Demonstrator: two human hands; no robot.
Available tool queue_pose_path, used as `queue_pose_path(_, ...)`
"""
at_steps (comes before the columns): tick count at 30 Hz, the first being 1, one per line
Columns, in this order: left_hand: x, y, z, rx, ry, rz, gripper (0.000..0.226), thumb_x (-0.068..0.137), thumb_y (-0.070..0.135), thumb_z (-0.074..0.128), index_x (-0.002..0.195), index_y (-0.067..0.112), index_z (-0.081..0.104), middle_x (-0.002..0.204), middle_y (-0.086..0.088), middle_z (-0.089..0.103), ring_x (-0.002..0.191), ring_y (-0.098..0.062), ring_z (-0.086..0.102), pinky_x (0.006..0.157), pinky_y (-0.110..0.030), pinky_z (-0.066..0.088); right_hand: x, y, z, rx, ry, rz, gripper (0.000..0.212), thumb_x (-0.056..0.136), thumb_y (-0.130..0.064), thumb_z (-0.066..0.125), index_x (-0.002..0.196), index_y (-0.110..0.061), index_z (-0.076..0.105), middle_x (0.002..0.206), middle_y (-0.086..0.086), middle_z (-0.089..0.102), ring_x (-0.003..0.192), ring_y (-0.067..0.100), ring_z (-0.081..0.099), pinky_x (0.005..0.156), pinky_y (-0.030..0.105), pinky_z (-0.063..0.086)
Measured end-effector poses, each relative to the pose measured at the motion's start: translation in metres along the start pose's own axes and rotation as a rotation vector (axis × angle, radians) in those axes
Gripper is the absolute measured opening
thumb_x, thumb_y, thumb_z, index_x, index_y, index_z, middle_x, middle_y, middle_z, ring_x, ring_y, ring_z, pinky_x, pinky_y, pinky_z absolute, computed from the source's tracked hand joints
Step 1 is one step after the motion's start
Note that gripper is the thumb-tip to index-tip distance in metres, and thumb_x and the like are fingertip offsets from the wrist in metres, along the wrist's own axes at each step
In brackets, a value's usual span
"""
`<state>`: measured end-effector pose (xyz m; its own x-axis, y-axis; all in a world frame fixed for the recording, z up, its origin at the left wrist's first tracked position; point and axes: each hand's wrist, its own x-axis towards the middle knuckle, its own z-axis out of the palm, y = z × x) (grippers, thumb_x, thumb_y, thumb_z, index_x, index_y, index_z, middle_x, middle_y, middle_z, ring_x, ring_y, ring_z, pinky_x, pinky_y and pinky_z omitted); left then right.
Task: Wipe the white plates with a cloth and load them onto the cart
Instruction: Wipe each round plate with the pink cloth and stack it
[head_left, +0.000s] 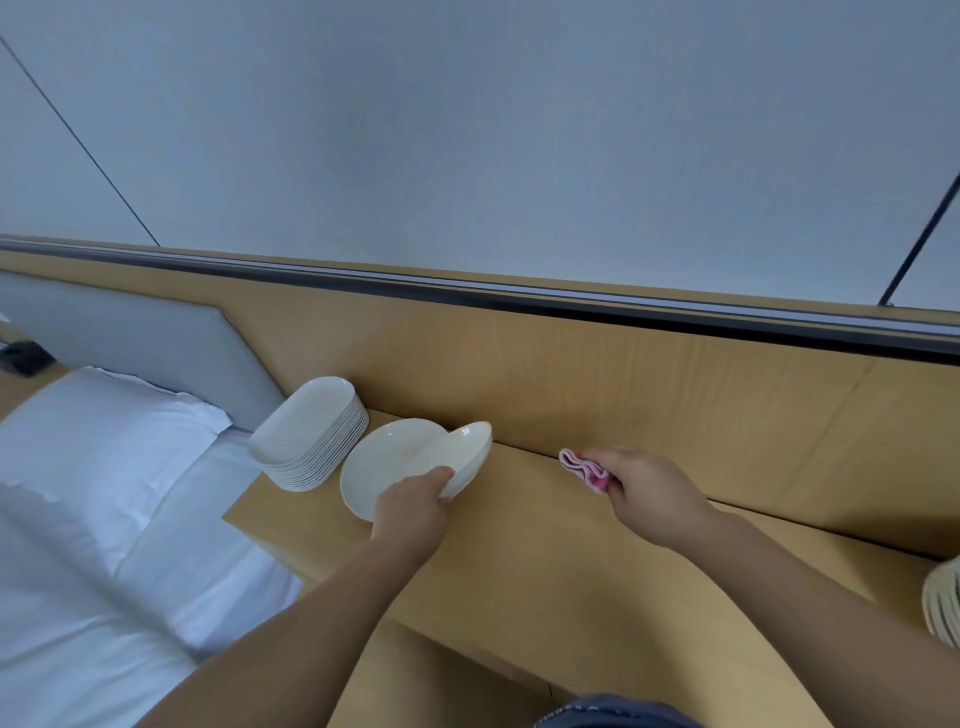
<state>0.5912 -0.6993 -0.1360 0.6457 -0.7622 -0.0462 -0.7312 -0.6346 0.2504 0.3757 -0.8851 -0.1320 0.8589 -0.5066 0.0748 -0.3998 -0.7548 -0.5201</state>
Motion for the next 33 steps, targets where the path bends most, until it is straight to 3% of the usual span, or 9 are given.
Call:
queue_pose_path(6,0.017,-0.039,0.01,0.037,-0.07,0.013,0.043,0.1,0.019,0.041,0.142,0.029,0.045,0.129,0.0,0.061,0.117,-0.022,0.055,0.099,-0.035,0.043,0.022,-0.018,0.021,-0.027,0.003,0.029,0.02,0.092,-0.01,0.045,0.096,-0.021,0.062,0.086,-0.007,0.057,0.077,0.015,0.053,0.067,0.031,0.043)
queue_pose_path(10,0.027,-0.055,0.015,0.08,-0.119,0.057,0.047,0.099,0.015,0.04,0.144,0.029,0.042,0.132,0.002,0.059,0.121,-0.022,0.053,0.099,-0.033,0.041,0.033,-0.026,0.033,-0.036,-0.003,0.044,0.025,0.092,-0.009,0.045,0.1,-0.023,0.063,0.089,-0.01,0.057,0.078,0.014,0.054,0.066,0.029,0.043)
queue_pose_path(24,0.038,-0.081,0.036,0.201,-0.259,0.181,0.043,0.094,0.008,0.039,0.135,0.022,0.044,0.105,-0.003,0.065,0.096,-0.025,0.062,0.08,-0.036,0.05,0.046,-0.048,0.067,-0.057,-0.071,0.103,0.028,0.09,-0.007,0.045,0.103,-0.024,0.063,0.097,-0.008,0.062,0.085,0.015,0.058,0.076,0.033,0.048)
queue_pose_path(33,0.055,-0.104,0.046,0.143,-0.256,0.159,0.054,0.097,0.009,0.036,0.148,0.027,0.032,0.139,0.0,0.051,0.124,-0.027,0.05,0.102,-0.033,0.041,0.046,-0.048,0.082,-0.054,-0.091,0.128,0.028,0.088,-0.006,0.046,0.102,-0.024,0.063,0.097,-0.009,0.061,0.084,0.015,0.058,0.076,0.034,0.048)
